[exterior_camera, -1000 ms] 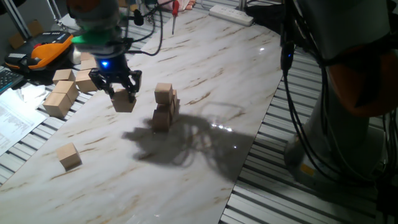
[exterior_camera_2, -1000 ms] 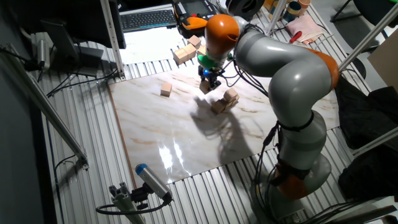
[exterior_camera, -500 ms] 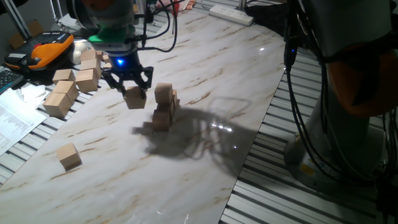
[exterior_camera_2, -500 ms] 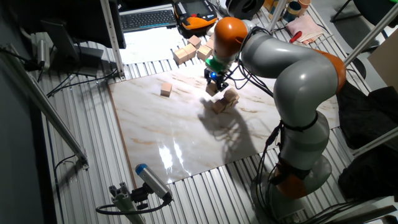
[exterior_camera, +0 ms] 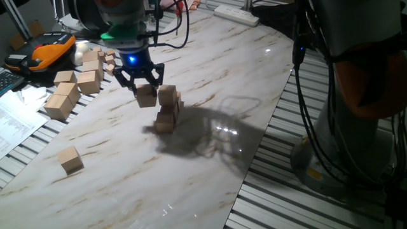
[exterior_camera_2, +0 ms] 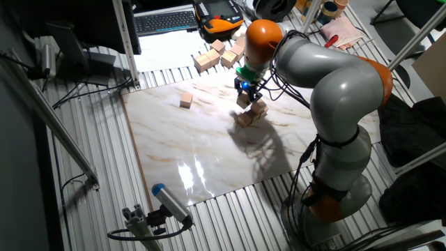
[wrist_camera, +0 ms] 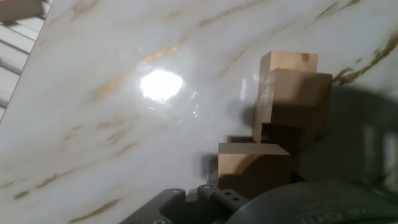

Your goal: Stack the blocks into a pyramid shape

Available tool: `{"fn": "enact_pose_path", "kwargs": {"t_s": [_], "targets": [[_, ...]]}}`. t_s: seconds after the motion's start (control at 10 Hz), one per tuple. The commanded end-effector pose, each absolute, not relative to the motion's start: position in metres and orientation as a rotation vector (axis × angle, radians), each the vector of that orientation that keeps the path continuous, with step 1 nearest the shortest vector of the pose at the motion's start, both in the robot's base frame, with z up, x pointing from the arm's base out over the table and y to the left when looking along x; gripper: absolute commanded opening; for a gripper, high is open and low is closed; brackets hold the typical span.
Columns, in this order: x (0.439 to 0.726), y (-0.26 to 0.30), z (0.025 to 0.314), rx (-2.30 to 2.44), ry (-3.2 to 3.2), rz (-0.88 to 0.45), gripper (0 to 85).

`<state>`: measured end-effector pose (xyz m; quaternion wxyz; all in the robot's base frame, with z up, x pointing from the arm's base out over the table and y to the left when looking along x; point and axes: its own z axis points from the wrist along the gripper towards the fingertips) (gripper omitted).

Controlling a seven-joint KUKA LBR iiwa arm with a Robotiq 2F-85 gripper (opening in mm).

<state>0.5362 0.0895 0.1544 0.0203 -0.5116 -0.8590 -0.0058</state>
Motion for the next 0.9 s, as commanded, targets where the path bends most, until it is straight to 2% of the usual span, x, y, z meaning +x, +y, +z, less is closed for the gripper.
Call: {"fn": "enact_pose_path", "kwargs": {"t_s": [0.0, 0.4, 0.8], "targets": [[0.536, 0.087, 0.155, -1.584, -2.664, -0.025, 0.0], [0.526, 0.085, 0.161, -1.594, -2.666, 0.048, 0.0], [0.530, 0.093, 0.161, -1.604, -2.660, 0.048, 0.0]]}}
